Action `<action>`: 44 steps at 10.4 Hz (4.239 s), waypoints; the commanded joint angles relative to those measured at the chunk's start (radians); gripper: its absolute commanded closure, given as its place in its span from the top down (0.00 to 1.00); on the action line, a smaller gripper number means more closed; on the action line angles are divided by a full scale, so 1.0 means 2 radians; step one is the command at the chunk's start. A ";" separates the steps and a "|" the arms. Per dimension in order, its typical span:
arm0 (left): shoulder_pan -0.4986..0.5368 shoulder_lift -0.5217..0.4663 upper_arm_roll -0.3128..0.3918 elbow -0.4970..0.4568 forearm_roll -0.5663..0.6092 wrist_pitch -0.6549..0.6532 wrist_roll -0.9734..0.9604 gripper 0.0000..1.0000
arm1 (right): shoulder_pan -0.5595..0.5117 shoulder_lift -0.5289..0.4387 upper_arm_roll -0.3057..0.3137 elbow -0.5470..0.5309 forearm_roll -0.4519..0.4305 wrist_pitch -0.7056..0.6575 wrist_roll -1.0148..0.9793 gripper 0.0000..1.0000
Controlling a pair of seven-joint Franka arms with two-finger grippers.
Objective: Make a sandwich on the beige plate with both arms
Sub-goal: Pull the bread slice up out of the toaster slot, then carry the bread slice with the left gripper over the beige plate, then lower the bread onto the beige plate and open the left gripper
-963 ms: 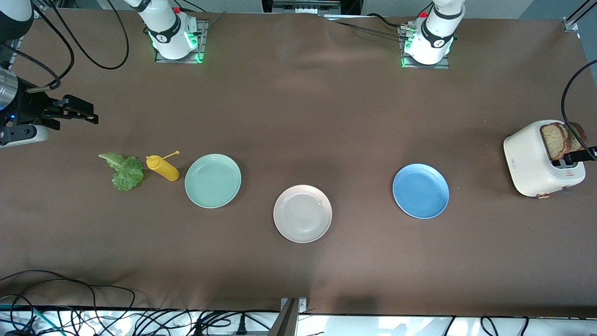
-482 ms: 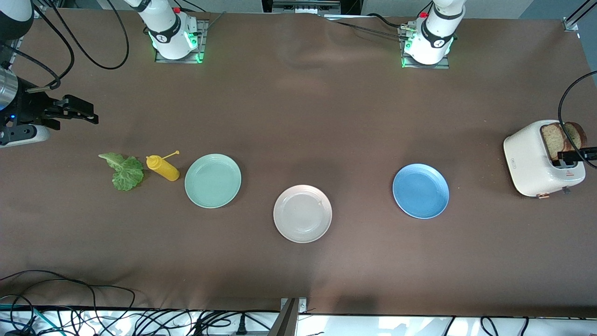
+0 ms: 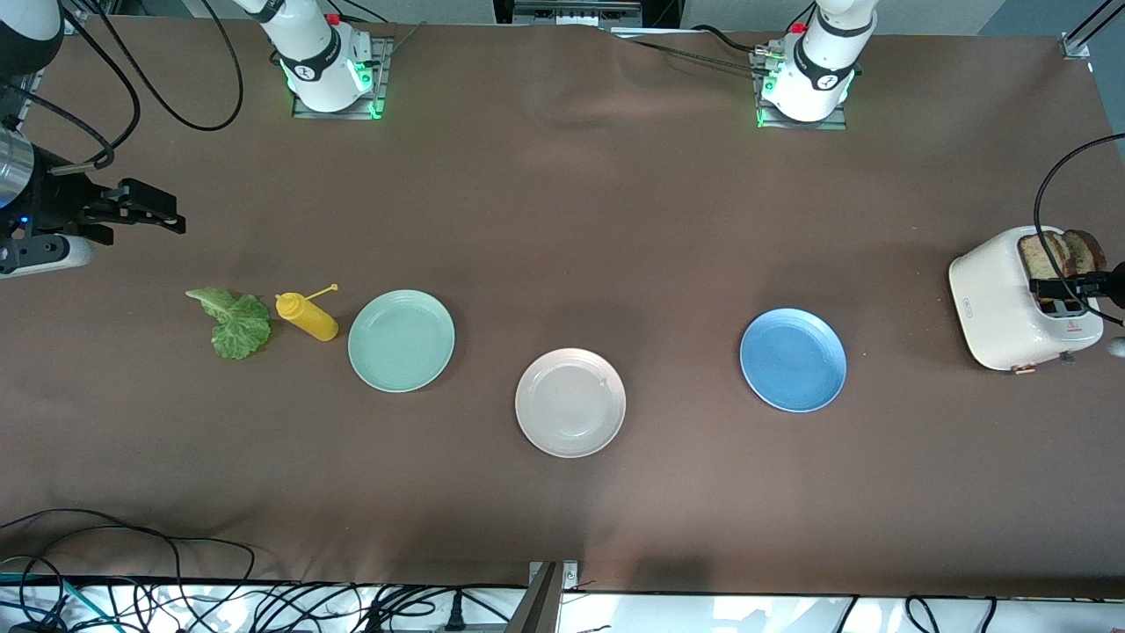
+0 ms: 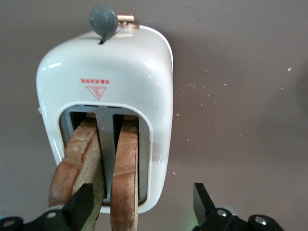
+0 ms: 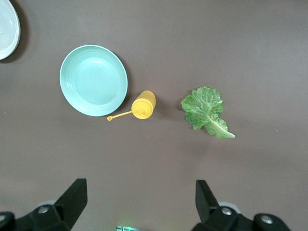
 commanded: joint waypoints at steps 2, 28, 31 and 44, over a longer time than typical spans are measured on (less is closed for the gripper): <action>0.004 -0.009 -0.004 -0.007 0.015 -0.030 0.010 0.24 | -0.001 -0.003 0.002 0.000 -0.004 -0.002 0.006 1.00; -0.271 0.072 -0.136 0.031 -0.265 0.353 -0.472 0.00 | -0.002 -0.002 0.002 0.000 -0.004 -0.003 0.006 1.00; -0.327 0.122 -0.136 0.031 -0.265 0.522 -0.505 0.00 | -0.002 -0.002 0.002 0.000 -0.004 -0.003 0.006 1.00; -0.392 0.204 -0.129 0.039 -0.281 0.654 -0.514 0.00 | -0.002 -0.002 0.002 0.000 -0.004 -0.004 0.006 1.00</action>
